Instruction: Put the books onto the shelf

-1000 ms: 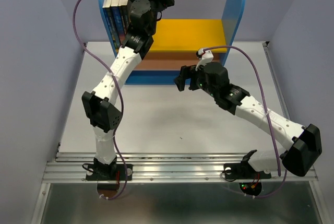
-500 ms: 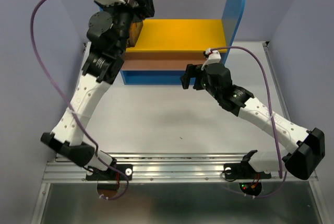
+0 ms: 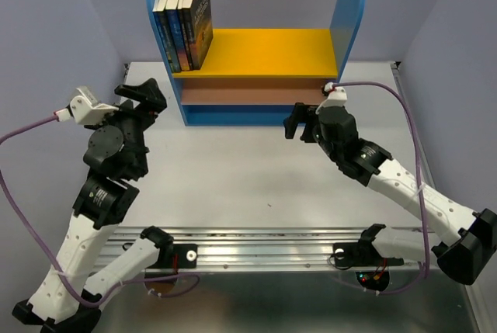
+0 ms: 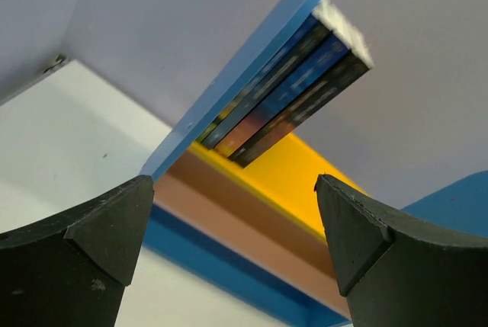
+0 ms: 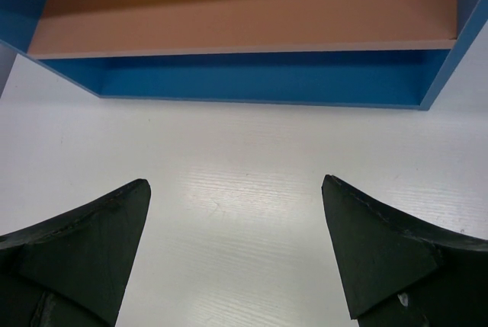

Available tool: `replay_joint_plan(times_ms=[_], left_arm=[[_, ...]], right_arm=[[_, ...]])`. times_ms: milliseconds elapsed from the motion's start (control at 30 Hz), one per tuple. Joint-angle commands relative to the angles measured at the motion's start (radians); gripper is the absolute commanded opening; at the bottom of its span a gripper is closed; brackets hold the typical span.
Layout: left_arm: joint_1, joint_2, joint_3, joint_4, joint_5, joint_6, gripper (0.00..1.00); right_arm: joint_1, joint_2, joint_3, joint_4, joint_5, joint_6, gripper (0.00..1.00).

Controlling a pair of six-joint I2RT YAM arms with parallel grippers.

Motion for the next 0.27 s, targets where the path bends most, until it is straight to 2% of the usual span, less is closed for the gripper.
replay_joint_plan(times_ms=[0,233], left_arm=[[-0.003,0.018,-0.049,-0.186,-0.134,-0.157,0.99],[-0.003,-0.012,-0.077,-0.202,-0.154,-0.176,0.99]], right_arm=[[0.005,-0.066,-0.036,0.007,0.041,0.04,1.0],[0.005,-0.088,-0.059,-0.029,0.046,0.094,1.0]])
